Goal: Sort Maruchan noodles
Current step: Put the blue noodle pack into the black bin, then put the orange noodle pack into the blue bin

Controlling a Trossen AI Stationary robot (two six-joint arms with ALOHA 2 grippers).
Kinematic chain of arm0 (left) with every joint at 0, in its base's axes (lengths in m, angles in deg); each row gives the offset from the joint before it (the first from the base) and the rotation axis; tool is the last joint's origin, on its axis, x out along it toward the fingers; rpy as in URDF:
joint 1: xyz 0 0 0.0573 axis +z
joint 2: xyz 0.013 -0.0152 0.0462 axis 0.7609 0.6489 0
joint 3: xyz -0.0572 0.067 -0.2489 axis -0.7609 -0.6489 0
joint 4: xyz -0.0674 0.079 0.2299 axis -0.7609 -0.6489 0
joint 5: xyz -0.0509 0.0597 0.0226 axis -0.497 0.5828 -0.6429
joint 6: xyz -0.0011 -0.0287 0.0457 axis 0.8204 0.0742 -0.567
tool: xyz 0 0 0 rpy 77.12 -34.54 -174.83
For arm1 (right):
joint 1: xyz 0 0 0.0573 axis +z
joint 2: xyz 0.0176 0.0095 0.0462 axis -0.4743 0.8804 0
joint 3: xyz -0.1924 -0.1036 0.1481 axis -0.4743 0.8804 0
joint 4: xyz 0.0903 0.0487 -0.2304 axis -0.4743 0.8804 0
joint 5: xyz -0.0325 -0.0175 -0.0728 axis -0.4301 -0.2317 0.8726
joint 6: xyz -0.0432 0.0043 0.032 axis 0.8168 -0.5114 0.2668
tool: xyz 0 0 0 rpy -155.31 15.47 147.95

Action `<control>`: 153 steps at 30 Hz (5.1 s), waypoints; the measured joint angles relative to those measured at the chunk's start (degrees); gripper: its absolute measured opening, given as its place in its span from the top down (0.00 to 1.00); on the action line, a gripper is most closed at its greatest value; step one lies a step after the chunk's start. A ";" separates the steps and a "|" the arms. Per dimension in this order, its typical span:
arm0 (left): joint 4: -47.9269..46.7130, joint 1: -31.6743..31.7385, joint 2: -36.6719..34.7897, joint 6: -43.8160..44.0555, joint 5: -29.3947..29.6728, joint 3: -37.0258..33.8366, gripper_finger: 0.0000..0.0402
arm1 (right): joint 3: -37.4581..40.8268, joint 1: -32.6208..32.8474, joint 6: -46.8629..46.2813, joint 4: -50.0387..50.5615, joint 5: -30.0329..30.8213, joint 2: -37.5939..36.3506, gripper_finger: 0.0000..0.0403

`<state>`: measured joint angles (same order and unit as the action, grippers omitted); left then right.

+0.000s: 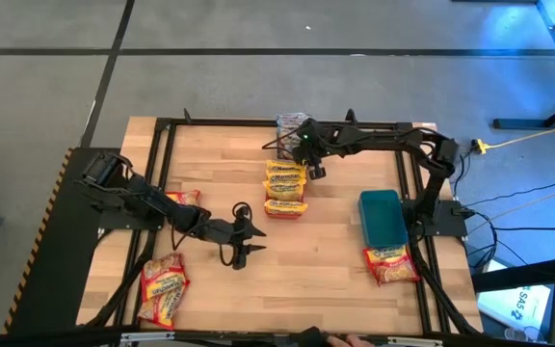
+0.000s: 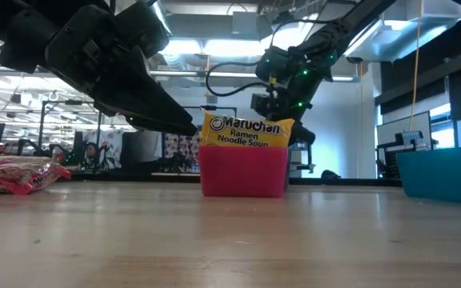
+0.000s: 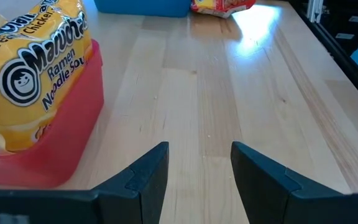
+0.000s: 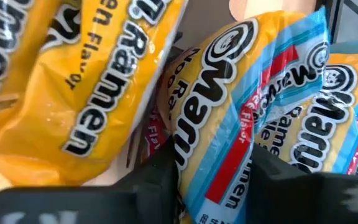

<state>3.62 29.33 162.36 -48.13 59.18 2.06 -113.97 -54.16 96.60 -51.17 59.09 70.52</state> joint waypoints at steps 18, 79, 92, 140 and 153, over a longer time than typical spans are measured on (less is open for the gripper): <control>-0.04 -0.02 0.00 -0.13 -1.63 0.00 0.58 | -5.86 0.68 -2.87 2.82 3.67 -0.27 0.45; 10.40 -10.30 0.09 0.26 6.14 0.04 0.58 | 26.38 80.08 -122.85 17.85 0.60 -25.57 0.51; 10.36 -10.29 0.09 0.24 6.14 0.04 0.58 | 26.36 70.93 -106.95 -0.54 2.98 -18.41 0.51; -17.68 -2.17 22.08 17.60 14.84 23.37 0.58 | 23.17 52.06 -78.19 -3.52 16.20 -13.60 0.51; -23.03 -2.84 18.09 19.45 18.52 23.31 0.58 | 21.79 57.22 -74.83 -18.39 6.81 -15.18 0.51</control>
<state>-19.41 26.50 180.45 -28.68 77.70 25.37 -92.19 3.06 21.77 -69.56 65.90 55.35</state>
